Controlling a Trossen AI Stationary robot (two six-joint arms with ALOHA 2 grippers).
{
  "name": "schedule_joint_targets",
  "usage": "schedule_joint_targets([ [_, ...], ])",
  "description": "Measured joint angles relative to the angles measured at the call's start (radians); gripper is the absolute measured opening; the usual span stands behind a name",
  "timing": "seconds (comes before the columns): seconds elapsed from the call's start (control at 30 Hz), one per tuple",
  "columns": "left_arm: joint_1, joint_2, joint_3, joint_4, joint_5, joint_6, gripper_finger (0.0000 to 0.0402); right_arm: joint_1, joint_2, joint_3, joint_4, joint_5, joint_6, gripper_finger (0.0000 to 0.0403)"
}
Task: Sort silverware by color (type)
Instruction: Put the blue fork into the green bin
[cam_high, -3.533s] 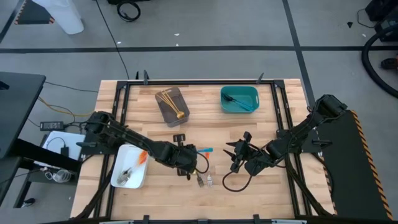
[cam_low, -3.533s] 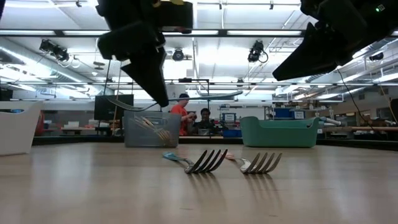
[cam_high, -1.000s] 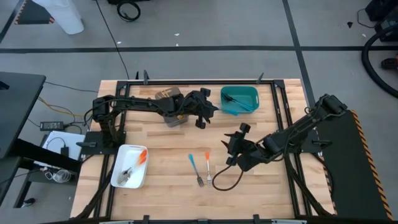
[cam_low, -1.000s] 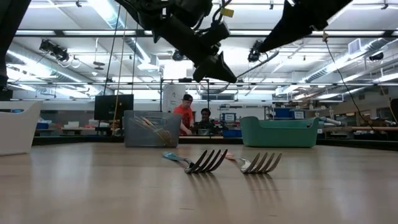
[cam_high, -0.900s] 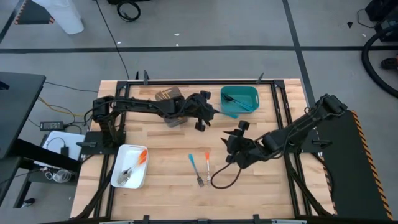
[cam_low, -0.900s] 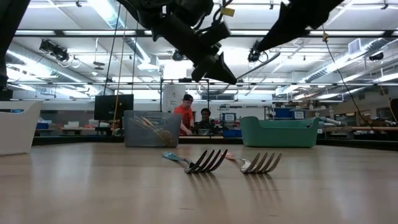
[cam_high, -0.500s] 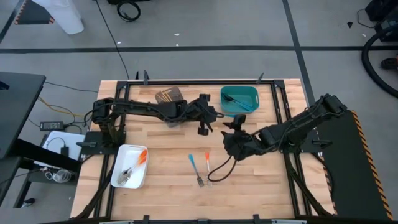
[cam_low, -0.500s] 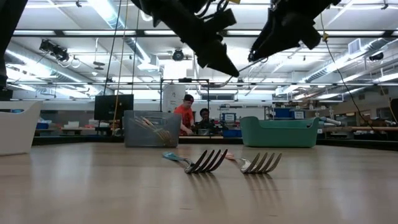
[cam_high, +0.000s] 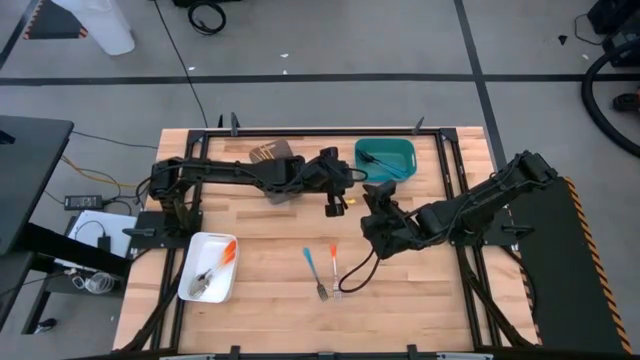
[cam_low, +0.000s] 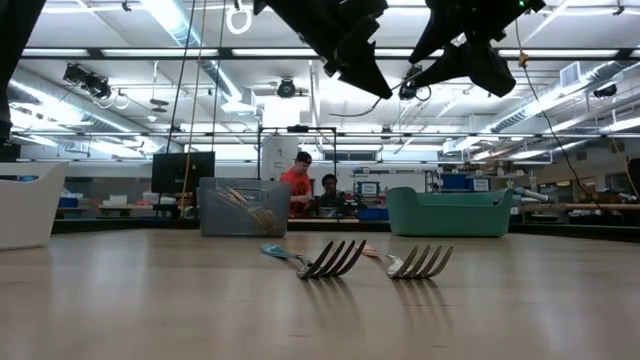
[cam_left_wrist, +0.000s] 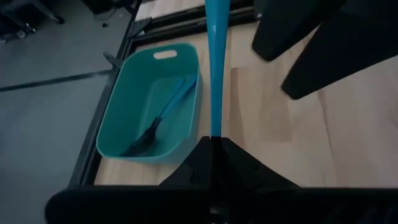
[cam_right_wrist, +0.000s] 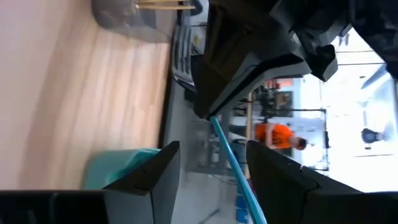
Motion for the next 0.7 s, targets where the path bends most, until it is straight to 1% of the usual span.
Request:
schedule_joint_targets([
  [0.07,-0.009,0.000,0.002,0.015,0.000,-0.001,0.0023,-0.001,0.000,0.000,0.001,0.022,-0.025,0.0191],
  [0.17,-0.017,0.000,0.003,0.020,0.003,-0.015,0.0023,-0.002,0.000,0.000,0.002,0.021,-0.055,0.0184],
  [0.33,-0.022,0.000,0.003,0.032,0.093,-0.024,0.0025,-0.002,0.000,0.000,0.009,0.023,-0.076,0.0169],
  [0.47,-0.025,0.000,0.003,0.043,0.102,-0.026,0.0026,-0.002,0.000,0.000,0.010,0.018,-0.082,0.0155],
  [0.7,-0.024,0.000,0.003,0.071,0.145,-0.040,0.0027,-0.002,0.000,0.000,0.003,0.017,-0.089,0.0112],
])
